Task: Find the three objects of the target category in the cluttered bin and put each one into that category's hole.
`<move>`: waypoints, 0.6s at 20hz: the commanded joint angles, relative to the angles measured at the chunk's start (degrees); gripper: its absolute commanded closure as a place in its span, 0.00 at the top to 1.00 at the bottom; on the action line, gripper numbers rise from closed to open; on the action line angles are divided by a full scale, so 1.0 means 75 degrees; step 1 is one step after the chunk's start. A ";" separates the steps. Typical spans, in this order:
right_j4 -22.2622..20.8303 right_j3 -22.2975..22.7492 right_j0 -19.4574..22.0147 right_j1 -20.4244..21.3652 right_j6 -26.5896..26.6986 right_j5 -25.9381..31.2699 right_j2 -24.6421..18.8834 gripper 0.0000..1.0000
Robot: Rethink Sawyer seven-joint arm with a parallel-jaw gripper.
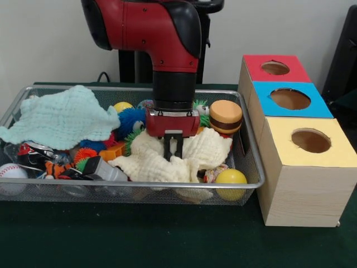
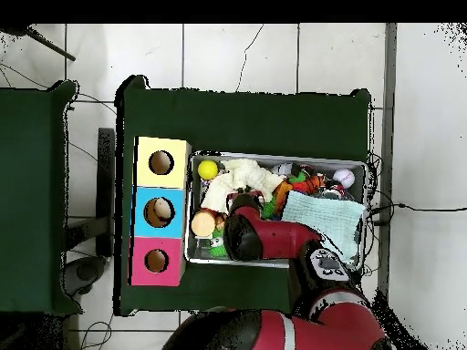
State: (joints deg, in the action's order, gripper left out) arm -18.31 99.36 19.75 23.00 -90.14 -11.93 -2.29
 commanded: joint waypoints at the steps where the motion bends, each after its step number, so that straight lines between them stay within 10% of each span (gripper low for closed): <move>1: -0.0402 -0.0295 0.0397 0.0212 -0.0617 0.0730 -0.0476 0.00; 12: -0.0337 0.1230 0.2224 0.3305 0.0873 0.3895 -0.2263 0.00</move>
State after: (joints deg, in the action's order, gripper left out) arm -19.77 104.68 31.01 36.60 -90.14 5.08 -10.25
